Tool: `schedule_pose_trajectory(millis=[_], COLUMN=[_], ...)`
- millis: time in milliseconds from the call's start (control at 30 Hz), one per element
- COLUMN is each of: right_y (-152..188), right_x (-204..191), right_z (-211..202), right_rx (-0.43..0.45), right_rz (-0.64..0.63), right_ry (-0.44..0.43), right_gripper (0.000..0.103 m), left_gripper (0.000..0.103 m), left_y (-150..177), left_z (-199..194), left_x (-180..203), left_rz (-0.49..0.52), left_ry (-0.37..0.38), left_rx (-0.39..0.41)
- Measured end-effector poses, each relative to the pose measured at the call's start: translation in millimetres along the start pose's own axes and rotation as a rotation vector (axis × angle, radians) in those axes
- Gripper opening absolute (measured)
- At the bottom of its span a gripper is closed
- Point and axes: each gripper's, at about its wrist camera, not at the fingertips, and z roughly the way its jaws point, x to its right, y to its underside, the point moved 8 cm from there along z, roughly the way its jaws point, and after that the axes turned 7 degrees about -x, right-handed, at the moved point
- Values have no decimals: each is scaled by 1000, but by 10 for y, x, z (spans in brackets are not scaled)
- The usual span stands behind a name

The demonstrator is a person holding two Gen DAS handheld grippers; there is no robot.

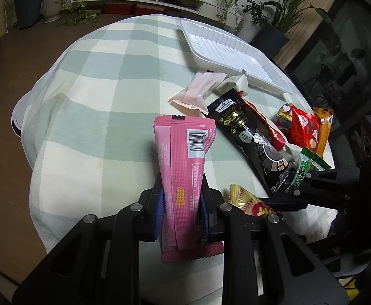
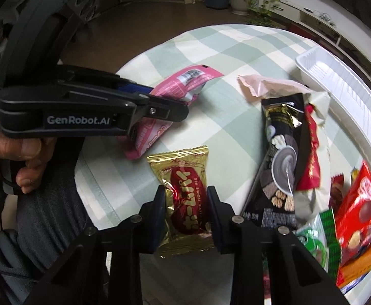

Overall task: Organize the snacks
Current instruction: 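Lift the pink bar and gold packet and carry both over the white tray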

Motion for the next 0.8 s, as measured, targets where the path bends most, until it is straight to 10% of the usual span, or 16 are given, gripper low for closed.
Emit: schedule_pose_trajectory(millis=[800], right_y=[442], right_x=[1103], right_z=[-1581], right_rx=[451], right_rz=[442], right_ry=[-146], right_gripper=[33], left_gripper=[21], left_y=[-619], left_z=[-318], left_x=[615], left_rz=[72], left_ry=[138], left_rx=[84])
